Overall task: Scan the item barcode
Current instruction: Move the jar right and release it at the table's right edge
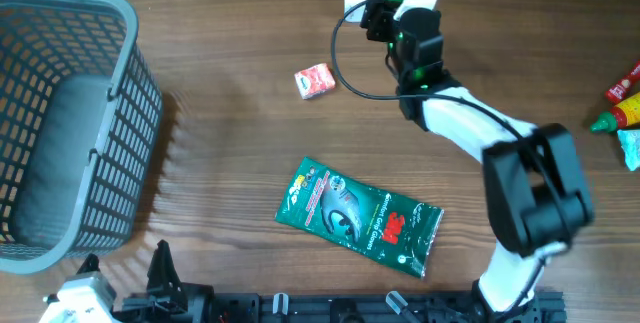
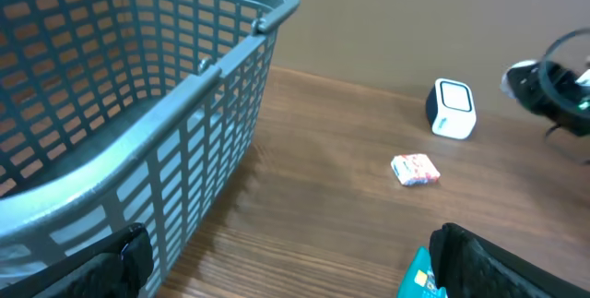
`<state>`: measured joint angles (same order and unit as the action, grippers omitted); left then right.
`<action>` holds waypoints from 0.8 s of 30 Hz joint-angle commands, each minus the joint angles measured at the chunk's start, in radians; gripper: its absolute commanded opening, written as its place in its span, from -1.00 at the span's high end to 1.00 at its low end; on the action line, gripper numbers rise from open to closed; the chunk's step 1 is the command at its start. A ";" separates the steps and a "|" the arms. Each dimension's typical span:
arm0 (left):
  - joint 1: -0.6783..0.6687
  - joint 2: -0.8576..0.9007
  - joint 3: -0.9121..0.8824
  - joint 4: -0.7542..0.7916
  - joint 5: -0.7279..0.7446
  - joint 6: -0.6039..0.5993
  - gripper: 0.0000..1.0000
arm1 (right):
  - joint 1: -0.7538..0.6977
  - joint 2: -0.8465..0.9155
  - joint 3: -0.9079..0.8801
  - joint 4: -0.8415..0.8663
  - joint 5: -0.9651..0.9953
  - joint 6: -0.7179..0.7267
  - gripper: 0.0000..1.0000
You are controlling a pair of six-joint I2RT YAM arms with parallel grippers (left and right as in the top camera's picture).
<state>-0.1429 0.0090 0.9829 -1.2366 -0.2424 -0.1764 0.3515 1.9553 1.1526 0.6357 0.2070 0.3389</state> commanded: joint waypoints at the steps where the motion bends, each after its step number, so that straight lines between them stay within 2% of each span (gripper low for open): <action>1: 0.006 -0.004 0.003 0.002 -0.013 0.012 -1.00 | -0.002 0.129 0.089 0.093 -0.001 -0.104 -0.44; 8: 0.006 -0.004 0.003 0.002 -0.013 0.012 -1.00 | -0.002 0.338 0.354 0.072 0.003 -0.104 -0.42; 11: 0.006 -0.004 0.003 0.002 -0.013 0.012 -1.00 | -0.004 0.372 0.398 0.060 0.011 -0.103 -0.41; 19: 0.006 -0.004 0.003 0.002 -0.013 0.012 -1.00 | -0.006 0.357 0.400 0.039 0.033 -0.100 -0.35; 22: 0.006 -0.004 0.003 0.002 -0.013 0.012 -1.00 | -0.014 0.285 0.400 -0.032 0.034 -0.100 -0.20; 24: 0.006 -0.004 0.003 0.002 -0.013 0.012 -1.00 | -0.032 0.219 0.400 -0.101 0.062 -0.101 -0.24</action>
<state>-0.1429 0.0090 0.9829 -1.2358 -0.2424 -0.1764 0.3485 2.3016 1.5223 0.5854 0.2241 0.2512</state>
